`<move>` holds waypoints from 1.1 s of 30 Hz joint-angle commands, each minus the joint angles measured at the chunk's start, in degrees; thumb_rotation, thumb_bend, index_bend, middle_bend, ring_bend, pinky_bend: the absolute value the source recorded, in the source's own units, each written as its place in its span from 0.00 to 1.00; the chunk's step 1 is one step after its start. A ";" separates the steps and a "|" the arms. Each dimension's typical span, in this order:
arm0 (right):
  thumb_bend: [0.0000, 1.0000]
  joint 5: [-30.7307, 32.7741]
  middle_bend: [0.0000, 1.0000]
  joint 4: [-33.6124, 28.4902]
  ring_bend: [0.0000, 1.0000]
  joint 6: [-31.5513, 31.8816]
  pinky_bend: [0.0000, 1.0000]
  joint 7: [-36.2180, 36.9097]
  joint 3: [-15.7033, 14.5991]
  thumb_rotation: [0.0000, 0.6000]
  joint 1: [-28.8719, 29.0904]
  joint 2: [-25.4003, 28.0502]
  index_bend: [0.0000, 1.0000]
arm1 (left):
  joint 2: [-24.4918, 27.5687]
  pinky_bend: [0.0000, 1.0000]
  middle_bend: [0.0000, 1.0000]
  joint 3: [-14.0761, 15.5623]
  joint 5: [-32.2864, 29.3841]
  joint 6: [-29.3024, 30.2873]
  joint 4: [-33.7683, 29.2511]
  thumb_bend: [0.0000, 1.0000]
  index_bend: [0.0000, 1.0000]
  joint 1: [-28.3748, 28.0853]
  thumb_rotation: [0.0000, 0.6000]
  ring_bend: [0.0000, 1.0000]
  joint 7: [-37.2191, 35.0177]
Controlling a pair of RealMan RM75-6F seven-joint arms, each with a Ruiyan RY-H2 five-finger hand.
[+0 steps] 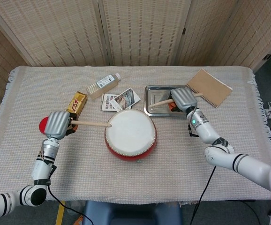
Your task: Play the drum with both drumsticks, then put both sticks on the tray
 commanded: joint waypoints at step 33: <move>0.37 -12.36 0.47 51.48 0.29 -31.04 0.43 15.56 1.96 1.00 12.44 -26.64 0.41 | 3.80 1.00 1.00 0.02 1.15 -0.19 -2.06 0.79 1.00 4.04 1.00 1.00 -4.22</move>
